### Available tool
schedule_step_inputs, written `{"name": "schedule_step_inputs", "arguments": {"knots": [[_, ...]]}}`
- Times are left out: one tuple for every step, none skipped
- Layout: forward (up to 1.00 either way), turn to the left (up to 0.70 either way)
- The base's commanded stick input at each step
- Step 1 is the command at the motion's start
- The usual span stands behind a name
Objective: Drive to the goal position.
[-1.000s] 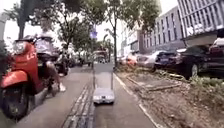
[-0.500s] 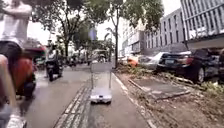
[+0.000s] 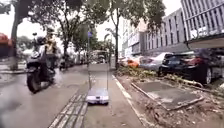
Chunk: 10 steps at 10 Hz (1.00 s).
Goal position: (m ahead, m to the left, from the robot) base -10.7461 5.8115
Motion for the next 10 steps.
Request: {"name": "schedule_step_inputs", "arguments": {"knots": [[0.69, 0.14], [0.69, 0.14], [0.69, 0.13], [0.69, 0.02], [0.69, 0.01], [0.69, 0.01], [0.69, 0.01], [0.69, 0.01], [0.69, 0.01], [0.69, 0.01]]}}
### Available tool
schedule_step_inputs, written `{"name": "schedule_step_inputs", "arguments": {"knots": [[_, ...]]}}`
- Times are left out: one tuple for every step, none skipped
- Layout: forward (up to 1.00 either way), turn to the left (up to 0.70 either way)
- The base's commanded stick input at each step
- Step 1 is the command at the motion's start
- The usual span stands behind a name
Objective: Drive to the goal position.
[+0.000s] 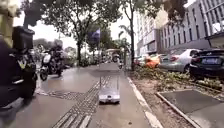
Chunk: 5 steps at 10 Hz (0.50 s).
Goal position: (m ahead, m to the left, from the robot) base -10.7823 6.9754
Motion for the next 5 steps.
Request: {"name": "schedule_step_inputs", "arguments": {"knots": [[0.69, 0.01], [0.56, 0.13], [0.45, 0.26], [0.45, 0.27], [0.45, 0.27]]}}
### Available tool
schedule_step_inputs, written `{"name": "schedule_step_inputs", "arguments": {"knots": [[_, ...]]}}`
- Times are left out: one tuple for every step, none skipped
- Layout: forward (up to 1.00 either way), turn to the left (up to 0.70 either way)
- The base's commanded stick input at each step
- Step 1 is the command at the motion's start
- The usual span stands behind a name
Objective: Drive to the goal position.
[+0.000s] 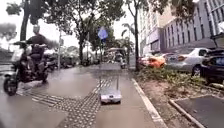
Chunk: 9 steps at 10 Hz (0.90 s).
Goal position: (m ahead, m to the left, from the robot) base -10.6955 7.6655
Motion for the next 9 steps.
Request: {"name": "schedule_step_inputs", "arguments": {"knots": [[0.45, 0.27], [0.45, 0.27], [0.45, 0.27], [0.45, 0.27], [0.45, 0.27], [0.45, 0.27], [0.45, 0.27], [0.45, 0.27], [0.15, 0.09]]}}
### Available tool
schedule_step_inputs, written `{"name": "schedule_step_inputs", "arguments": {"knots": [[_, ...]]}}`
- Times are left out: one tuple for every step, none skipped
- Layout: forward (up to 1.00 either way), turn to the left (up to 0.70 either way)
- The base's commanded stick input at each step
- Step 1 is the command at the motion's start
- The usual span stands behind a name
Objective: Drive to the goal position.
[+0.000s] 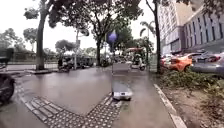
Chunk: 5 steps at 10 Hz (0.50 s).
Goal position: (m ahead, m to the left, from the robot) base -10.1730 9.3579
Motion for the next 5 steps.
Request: {"name": "schedule_step_inputs", "arguments": {"knots": [[0.03, 0.01], [0.03, 0.01], [0.03, 0.01], [0.03, 0.01], [0.03, 0.01]]}}
